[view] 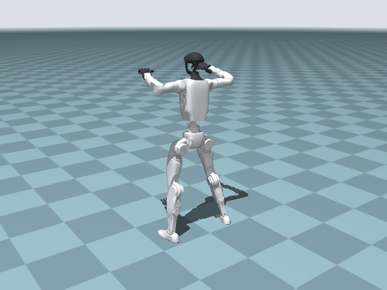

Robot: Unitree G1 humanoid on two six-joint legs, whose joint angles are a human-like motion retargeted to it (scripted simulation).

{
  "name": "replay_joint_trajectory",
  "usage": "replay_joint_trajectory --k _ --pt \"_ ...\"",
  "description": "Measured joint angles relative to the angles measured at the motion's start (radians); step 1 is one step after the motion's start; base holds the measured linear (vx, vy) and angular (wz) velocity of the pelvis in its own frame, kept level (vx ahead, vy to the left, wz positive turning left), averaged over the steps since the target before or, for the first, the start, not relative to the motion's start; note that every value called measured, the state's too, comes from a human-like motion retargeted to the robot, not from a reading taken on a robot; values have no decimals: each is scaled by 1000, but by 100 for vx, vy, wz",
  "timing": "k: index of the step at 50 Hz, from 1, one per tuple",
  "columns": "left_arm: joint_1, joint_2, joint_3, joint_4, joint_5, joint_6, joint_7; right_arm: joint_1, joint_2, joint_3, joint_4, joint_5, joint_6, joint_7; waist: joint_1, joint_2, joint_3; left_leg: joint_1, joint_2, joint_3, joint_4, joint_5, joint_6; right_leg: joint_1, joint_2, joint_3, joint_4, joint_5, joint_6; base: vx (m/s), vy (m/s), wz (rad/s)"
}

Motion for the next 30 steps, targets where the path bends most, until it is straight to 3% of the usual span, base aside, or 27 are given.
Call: replay_joint_trajectory --k 18,20,22,30 --pt "-21 -5 -13 7 17 0 22 14 -14 0 2 3 4 -3 -9 21 -37 0 -5 24 -3 -9 3 -10 -3 15 -19 4 -2 0 0 0" --pt "-36 6 -4 18 46 1 -9 0 -10 0 16 44 10 15 -5 18 17 20 6 32 0 -23 1 -22 -1 20 34 -25 -33 0 0 0" --pt "-29 -3 -11 11 23 -1 17 5 -16 0 8 10 2 1 -8 20 -30 9 -4 25 -2 -12 3 -2 -4 15 -15 -3 -1 0 0 0" --pt "-21 -8 -6 9 19 1 19 13 -16 0 10 3 3 1 2 20 -41 8 1 28 -1 -13 2 1 3 15 -26 -1 -1 0 0 0"
